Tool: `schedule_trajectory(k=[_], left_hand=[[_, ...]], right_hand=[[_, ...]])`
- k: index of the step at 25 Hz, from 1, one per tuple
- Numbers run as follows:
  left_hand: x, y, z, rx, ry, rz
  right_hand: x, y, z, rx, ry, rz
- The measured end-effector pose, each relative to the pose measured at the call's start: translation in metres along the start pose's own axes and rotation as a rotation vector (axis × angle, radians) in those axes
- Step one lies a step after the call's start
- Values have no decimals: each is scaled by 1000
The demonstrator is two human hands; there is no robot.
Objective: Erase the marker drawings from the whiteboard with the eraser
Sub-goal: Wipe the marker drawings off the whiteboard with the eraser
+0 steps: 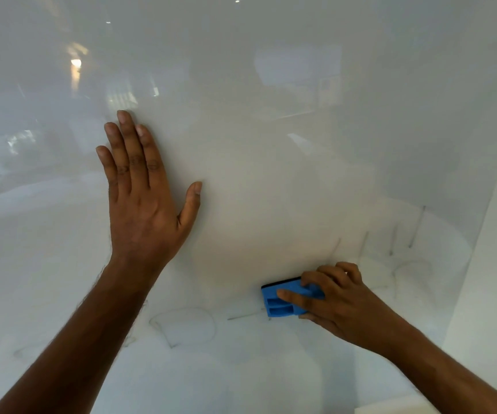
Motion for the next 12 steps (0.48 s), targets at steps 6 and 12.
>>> schedule_trajectory(k=[6,12], left_hand=[[3,-10,4,67,21,42],[8,-30,19,133,19,45]], right_hand=[[-44,-57,20,174,-159,55],[-34,-50,21,256,-158,139]])
Point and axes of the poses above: each hand's wrist, its own z-axis towards the middle knuckle, its own x-axis out of the palm, y = z × x, the point moved 4 cm from there along z, towards the middle knuckle, and after that the axes turned 1 degree about z, right-handed, at the moved point
